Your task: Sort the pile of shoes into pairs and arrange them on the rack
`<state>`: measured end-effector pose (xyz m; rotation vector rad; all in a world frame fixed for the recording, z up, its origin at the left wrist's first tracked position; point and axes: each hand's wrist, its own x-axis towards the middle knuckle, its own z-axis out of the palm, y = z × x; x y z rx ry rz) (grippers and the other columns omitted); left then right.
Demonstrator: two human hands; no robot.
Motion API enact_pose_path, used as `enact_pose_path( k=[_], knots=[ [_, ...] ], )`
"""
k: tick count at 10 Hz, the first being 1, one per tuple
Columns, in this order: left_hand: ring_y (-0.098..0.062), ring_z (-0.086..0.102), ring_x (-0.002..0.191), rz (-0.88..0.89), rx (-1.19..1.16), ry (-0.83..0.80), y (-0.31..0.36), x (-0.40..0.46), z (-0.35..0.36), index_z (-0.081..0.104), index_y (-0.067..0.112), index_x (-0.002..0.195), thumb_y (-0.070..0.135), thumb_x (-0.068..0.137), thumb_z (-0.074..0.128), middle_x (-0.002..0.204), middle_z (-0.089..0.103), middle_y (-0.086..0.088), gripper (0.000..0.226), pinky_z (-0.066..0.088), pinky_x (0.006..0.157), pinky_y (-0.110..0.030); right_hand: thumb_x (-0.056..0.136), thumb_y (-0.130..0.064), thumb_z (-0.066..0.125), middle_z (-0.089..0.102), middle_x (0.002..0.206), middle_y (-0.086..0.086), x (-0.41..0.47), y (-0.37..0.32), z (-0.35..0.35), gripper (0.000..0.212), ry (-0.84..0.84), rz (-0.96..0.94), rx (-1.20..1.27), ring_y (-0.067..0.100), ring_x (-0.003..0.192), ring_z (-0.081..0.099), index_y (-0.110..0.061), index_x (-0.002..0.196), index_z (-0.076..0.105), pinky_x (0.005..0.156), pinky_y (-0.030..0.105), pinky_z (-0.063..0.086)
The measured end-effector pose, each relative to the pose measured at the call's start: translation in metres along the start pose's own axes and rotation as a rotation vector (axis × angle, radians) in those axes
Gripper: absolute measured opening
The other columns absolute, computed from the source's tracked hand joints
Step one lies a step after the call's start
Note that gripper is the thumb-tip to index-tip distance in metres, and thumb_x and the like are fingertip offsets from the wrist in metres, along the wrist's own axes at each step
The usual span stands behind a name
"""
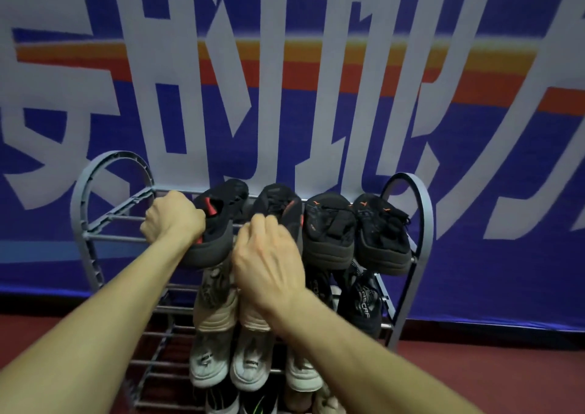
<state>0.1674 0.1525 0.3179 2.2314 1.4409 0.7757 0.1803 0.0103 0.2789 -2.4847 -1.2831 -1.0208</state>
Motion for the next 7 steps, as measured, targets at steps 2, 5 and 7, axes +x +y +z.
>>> enact_pose_path(
  k=[2,5,7],
  knots=[
    [-0.04,0.058,0.103,0.057,-0.126,-0.172,-0.008,0.007,-0.003,0.066,0.006,0.088,0.023,0.08,0.059,0.101,0.065,-0.019,0.02,0.044,0.078,-0.039,0.091,-0.006,0.041,0.056,0.107,0.021,0.032,0.006,-0.008,0.025,-0.149,0.037,0.056,0.037,0.097,0.053,0.002,0.104,0.061,0.065,0.037,0.034],
    [-0.03,0.059,0.094,0.103,-0.52,-0.213,-0.04,-0.021,-0.021,0.065,0.018,0.075,0.036,0.095,0.046,0.09,0.063,-0.011,0.033,0.042,0.079,-0.036,0.098,-0.041,0.037,0.045,0.128,0.019,0.013,0.021,-0.029,0.043,-0.371,0.14,0.337,0.039,0.116,0.042,-0.007,0.121,0.049,0.098,0.048,0.035],
    [-0.032,0.053,0.115,0.321,-0.474,-0.057,-0.054,-0.068,-0.024,0.056,0.006,0.125,0.027,0.099,0.043,0.126,0.058,-0.016,0.036,0.036,0.086,-0.032,0.097,-0.033,0.042,0.039,0.142,0.005,-0.06,0.037,-0.061,0.043,-0.15,0.158,0.437,0.027,0.127,0.04,-0.014,0.136,0.044,0.106,0.041,0.035]
  ],
)
